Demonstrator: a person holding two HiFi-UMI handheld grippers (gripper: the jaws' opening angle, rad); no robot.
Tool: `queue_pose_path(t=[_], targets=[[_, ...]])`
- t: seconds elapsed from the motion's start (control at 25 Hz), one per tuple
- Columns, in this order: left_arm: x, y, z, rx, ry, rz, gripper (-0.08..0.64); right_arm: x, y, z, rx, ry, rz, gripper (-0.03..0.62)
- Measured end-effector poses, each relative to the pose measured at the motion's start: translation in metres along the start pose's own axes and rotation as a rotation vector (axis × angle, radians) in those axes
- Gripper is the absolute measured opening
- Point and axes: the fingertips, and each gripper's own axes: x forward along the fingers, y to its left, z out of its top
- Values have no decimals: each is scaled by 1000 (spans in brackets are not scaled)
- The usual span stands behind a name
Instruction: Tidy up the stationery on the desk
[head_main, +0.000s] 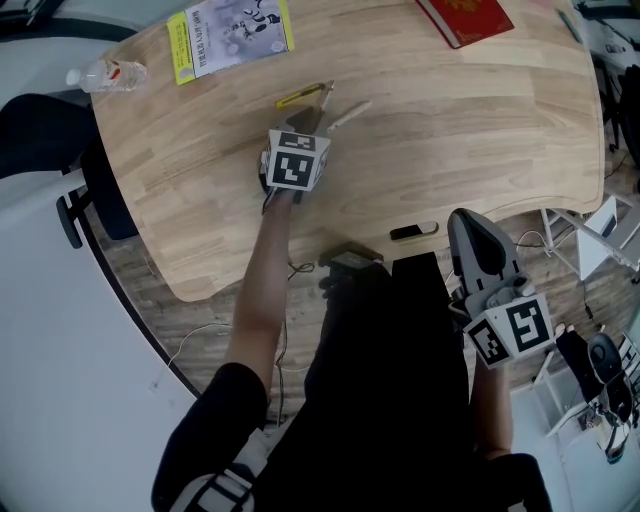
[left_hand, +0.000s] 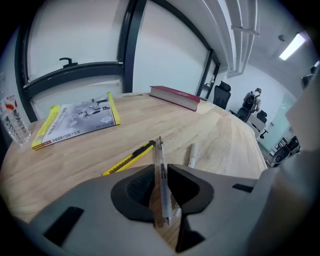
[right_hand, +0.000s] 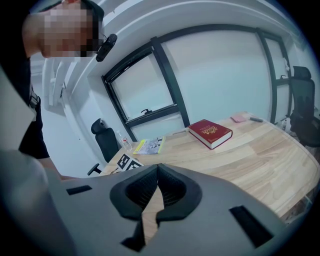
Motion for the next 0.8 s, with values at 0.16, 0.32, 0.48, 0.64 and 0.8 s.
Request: queue_pose_path(t=[0.16, 0.32, 0.48, 0.64, 0.8], targets=[[2, 2, 0, 1, -4, -2, 80, 1, 2, 0, 6, 1, 0, 20], [2, 1, -1, -6, -3, -10, 67, -1, 3, -3, 6, 1, -5, 20], [0, 0, -2, 4, 10, -12, 66, -3, 5, -2, 5, -6, -8, 20], [-14, 2, 5, -2, -22, 1, 66, -7, 6, 0, -2, -15, -9, 20], [-39, 1, 19, 0, -66, 28, 66, -8, 10, 3, -7, -34, 3, 20]])
